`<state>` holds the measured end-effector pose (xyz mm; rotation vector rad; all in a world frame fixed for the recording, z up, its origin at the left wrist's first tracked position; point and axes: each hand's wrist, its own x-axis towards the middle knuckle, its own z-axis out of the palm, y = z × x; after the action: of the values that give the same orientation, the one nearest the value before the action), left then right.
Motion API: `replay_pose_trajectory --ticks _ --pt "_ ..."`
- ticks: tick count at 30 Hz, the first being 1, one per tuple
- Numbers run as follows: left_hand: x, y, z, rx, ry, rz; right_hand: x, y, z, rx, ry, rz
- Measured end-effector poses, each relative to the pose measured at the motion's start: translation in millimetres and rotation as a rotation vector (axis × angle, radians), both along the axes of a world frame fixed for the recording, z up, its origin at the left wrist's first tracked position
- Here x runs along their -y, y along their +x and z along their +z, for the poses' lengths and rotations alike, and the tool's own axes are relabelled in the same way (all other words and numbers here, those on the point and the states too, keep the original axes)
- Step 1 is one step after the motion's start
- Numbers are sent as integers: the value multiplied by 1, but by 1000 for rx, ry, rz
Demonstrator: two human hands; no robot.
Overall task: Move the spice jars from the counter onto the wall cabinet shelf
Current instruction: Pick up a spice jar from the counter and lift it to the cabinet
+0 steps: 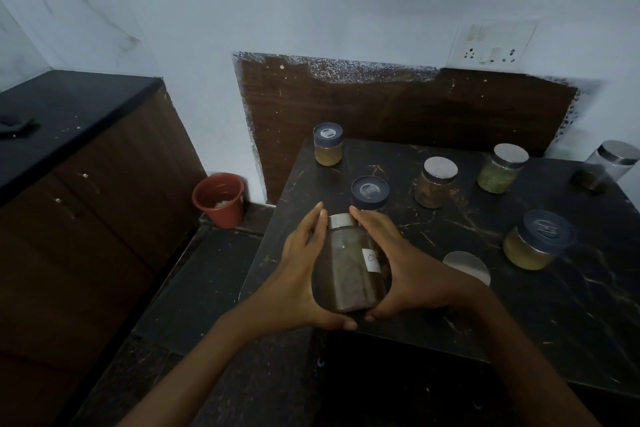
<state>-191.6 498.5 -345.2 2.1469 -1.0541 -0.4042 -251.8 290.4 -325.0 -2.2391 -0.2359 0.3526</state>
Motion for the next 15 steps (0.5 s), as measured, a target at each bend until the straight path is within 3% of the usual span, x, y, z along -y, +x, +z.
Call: replay_pose_trajectory --ticks 8,11,15 --pt "-4 -2 5 -125 -181 49 8 -2 5 -83 92 6" --pt "-4 0 5 -142 -121 23 6 -1 7 -75 68 -27" --pt "3 1 7 14 -7 24 -1 0 5 13 -13 -19"
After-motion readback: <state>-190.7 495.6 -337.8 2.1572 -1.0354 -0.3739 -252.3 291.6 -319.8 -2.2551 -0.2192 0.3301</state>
